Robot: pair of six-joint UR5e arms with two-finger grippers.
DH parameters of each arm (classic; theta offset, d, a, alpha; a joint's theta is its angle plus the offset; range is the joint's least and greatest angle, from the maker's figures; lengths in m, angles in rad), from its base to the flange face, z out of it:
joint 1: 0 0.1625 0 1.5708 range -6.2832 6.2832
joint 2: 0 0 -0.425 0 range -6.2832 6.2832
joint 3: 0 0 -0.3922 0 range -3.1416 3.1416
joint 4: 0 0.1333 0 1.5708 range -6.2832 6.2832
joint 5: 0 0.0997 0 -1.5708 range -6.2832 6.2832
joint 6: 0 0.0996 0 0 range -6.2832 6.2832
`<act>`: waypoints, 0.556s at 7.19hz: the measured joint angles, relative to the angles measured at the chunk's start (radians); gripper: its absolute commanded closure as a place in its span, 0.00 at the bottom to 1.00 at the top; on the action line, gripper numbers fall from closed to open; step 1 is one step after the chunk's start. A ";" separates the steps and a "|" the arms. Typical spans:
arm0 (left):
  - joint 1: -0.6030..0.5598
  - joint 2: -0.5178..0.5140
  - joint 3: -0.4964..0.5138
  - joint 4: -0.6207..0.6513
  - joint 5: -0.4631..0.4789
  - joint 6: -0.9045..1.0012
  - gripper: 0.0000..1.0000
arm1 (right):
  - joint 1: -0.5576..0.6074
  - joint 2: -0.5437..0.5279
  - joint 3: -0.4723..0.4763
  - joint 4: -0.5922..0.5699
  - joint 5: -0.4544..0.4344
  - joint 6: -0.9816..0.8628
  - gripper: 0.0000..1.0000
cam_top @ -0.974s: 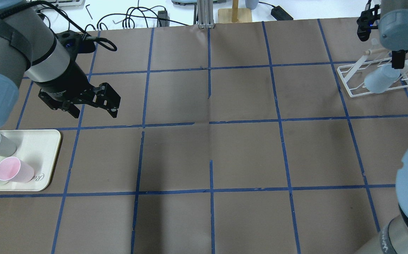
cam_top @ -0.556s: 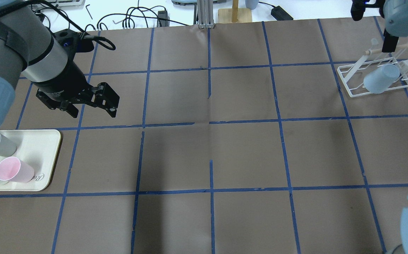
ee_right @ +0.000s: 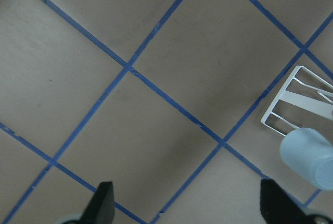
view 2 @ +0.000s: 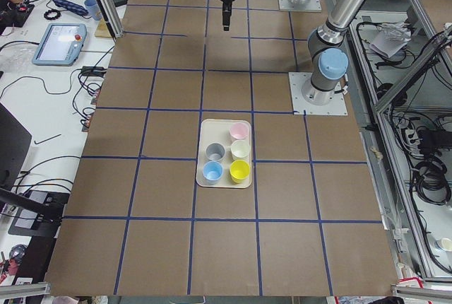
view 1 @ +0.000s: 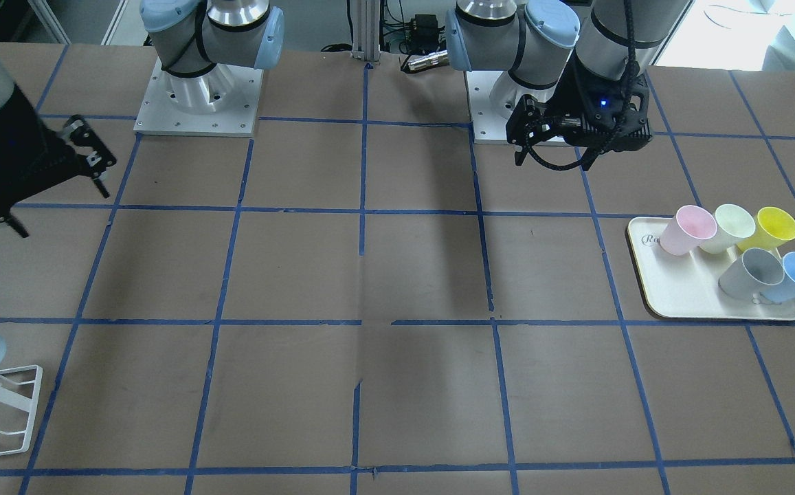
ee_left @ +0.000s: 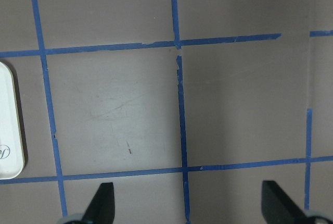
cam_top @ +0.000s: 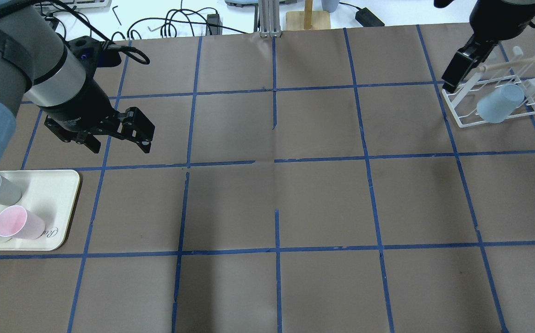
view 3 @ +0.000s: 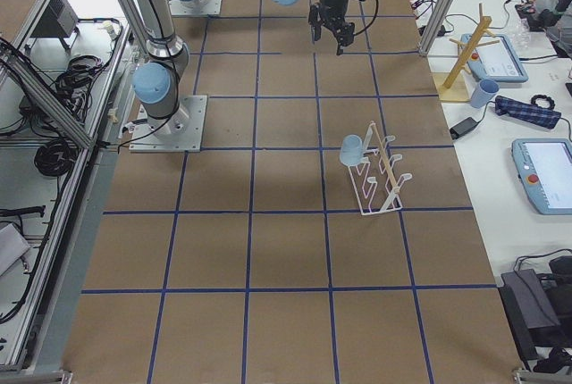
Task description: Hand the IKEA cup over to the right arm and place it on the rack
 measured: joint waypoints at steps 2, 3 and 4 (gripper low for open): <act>0.002 0.000 -0.001 0.001 0.021 0.001 0.00 | 0.135 -0.022 0.027 0.005 0.017 0.340 0.00; 0.002 0.000 -0.001 0.002 0.035 0.002 0.00 | 0.168 -0.010 0.057 -0.026 0.021 0.460 0.00; 0.002 0.000 -0.002 0.003 0.041 0.002 0.00 | 0.176 0.001 0.085 -0.070 0.021 0.557 0.00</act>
